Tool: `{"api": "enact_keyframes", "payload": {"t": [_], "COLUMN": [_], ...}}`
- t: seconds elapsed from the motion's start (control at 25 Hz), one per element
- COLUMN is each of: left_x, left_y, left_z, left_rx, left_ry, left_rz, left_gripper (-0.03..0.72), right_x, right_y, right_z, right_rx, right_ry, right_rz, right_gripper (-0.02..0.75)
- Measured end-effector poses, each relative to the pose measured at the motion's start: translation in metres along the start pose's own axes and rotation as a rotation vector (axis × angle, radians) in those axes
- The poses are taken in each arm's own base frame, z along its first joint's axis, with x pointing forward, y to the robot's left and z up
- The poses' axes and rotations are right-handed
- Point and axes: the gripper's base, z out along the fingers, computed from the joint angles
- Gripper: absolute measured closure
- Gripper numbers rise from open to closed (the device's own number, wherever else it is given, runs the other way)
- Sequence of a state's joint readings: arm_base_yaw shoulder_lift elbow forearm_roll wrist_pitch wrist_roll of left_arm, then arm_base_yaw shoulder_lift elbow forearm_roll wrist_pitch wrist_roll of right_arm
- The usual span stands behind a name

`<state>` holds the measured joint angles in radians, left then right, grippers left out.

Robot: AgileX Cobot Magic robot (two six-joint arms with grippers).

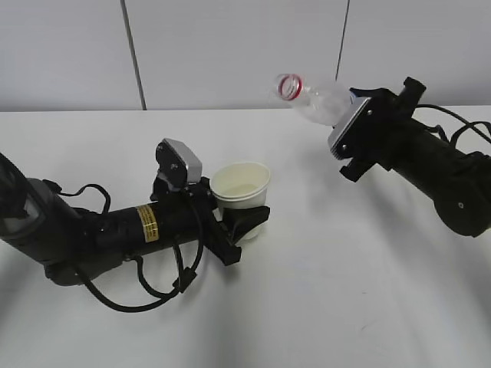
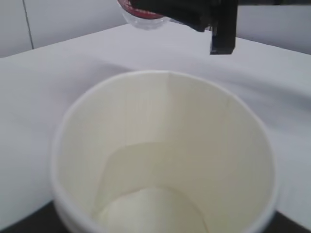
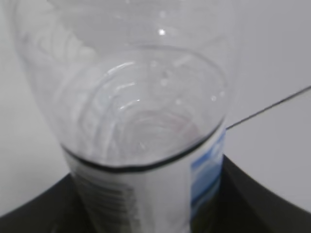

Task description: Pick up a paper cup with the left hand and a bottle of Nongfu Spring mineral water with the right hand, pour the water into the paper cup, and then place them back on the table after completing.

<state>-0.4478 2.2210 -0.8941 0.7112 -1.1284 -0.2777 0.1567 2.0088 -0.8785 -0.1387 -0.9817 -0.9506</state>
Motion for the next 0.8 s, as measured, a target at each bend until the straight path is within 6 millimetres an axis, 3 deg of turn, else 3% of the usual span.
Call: {"api": "enact_keyframes", "payload": {"t": [0.4,0.8], "left_x": [-0.0012,-0.0022], "left_y": [0.0043,0.0085], "left_z": [-0.0001,-0.0004], "left_rx": [-0.047,-0.093], "left_ry": [-0.013,-0.027], "left_rz": [-0.023,-0.046], "left_gripper": [0.300,0.300], "right_x": [0.0027,0.0059], "right_y": [-0.0008,0.0041], "right_z": [0.0000,-0.0010], "right_rx": [0.018,-0.004], "right_ry": [0.026,0.077], "right_rz": [0.653,1.034], "right_gripper": [0.320,0.320]}}
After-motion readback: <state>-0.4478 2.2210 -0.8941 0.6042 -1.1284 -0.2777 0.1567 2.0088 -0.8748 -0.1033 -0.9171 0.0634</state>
